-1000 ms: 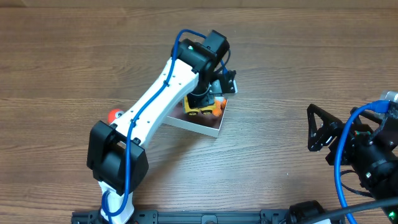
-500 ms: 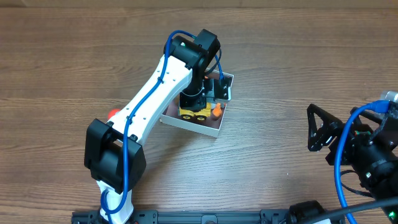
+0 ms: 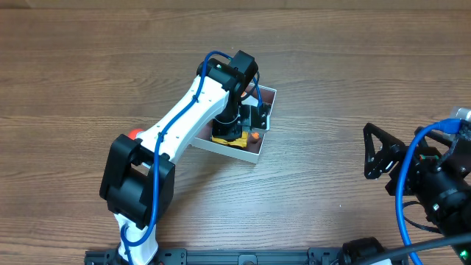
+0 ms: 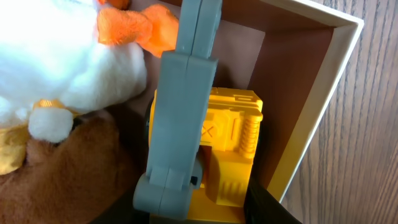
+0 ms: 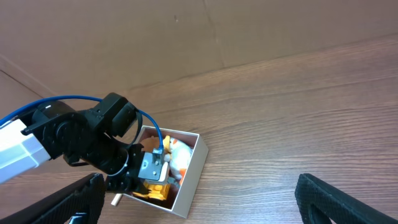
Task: Pack container
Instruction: 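Carry the excavator into the box front and release, then move the left gripper to the red ball and grasp it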
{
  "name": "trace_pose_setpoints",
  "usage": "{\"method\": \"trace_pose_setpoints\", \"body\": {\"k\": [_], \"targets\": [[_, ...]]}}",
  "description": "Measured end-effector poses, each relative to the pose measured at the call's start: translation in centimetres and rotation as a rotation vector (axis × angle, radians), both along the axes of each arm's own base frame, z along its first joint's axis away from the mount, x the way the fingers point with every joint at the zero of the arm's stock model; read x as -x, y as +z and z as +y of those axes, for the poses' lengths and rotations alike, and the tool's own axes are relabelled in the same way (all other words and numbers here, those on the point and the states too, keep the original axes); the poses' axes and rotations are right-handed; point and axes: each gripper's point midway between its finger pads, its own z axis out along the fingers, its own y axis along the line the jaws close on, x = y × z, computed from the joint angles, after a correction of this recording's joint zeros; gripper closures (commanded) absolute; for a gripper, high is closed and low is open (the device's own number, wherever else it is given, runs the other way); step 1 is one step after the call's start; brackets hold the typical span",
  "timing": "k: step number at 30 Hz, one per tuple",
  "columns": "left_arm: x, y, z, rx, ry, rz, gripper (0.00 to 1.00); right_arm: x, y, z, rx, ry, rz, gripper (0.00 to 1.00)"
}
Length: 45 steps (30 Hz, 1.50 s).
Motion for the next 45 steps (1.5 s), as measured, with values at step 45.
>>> {"method": "trace_pose_setpoints", "body": {"k": [45], "targets": [[-1.4, 9.4, 19.7, -0.037, 1.632, 0.278, 0.0, 0.0, 0.0, 0.0, 0.0, 0.0, 0.0, 0.0]]}}
